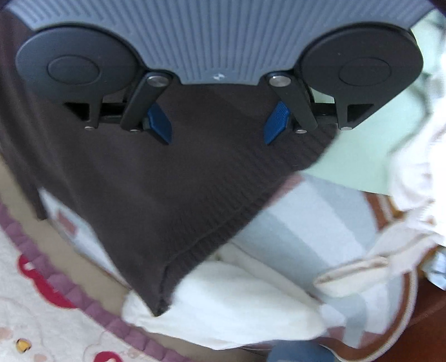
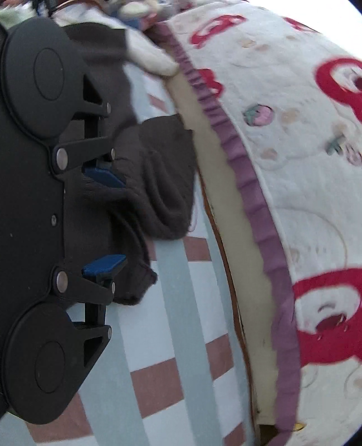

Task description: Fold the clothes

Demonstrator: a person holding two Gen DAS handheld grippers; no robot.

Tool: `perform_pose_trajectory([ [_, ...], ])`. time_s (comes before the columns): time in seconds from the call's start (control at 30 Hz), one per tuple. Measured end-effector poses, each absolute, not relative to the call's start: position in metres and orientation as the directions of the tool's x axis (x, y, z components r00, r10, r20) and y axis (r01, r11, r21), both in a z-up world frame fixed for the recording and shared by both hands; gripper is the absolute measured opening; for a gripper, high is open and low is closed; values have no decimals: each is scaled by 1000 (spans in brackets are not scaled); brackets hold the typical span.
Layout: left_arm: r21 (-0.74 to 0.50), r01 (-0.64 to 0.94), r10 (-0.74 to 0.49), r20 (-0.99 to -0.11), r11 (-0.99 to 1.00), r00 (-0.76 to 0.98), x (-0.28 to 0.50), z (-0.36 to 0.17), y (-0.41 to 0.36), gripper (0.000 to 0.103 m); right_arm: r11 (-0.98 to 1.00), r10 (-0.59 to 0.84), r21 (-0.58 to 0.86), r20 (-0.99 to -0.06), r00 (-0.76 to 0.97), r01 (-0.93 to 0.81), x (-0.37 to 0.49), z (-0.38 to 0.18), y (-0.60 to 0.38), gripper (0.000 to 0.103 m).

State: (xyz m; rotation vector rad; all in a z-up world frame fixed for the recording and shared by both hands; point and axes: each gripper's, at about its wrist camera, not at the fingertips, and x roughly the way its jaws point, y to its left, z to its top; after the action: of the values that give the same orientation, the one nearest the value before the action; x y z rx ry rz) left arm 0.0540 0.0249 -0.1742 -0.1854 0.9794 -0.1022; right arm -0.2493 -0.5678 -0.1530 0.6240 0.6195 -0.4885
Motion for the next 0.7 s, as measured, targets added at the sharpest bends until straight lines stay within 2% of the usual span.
perform_pose_trajectory([
  [0.1, -26, -80, 24, -822, 996, 569, 46, -170, 23, 78, 664, -280, 334, -718, 637, 669, -249, -163, -577, 66],
  [0.17, -4, -82, 43, -826, 997, 562, 44, -174, 24, 82, 575, -280, 338, -774, 567, 745, -253, -179, -594, 66],
  [0.27, -177, -55, -121, -840, 983, 529, 44, -183, 32, 84, 488, -242, 395, -796, 555, 779, -261, -194, -610, 66],
  [0.33, -255, -85, -172, -829, 963, 532, 44, -187, 34, 92, 473, -207, 439, -787, 582, 763, -260, -201, -614, 66],
  [0.43, -265, -57, -192, -815, 963, 547, 49, -192, 25, 92, 497, -214, 448, -766, 606, 743, -250, -211, -616, 70],
  [0.5, -205, -14, -161, -807, 979, 568, 48, -194, 14, 90, 555, -258, 404, -747, 612, 727, -239, -215, -612, 74],
  [0.57, -146, 11, -123, -787, 989, 605, 43, -194, 8, 82, 653, -295, 311, -735, 610, 691, -222, -217, -602, 71],
  [0.6, -113, 23, -103, -776, 993, 623, 41, -194, 6, 61, 698, -309, 262, -730, 610, 667, -214, -217, -597, 34],
  [0.63, -80, 35, -84, -764, 996, 640, 38, -194, 4, 26, 743, -311, 212, -730, 609, 635, -208, -214, -588, 18],
  [0.67, -53, 60, -79, -749, 997, 658, 36, -190, 2, 11, 778, -324, 163, -724, 609, 607, -204, -208, -579, 12],
  [0.7, -64, 70, -95, -733, 995, 674, 33, -182, 4, 10, 780, -367, 133, -693, 620, 611, -209, -194, -572, 10],
])
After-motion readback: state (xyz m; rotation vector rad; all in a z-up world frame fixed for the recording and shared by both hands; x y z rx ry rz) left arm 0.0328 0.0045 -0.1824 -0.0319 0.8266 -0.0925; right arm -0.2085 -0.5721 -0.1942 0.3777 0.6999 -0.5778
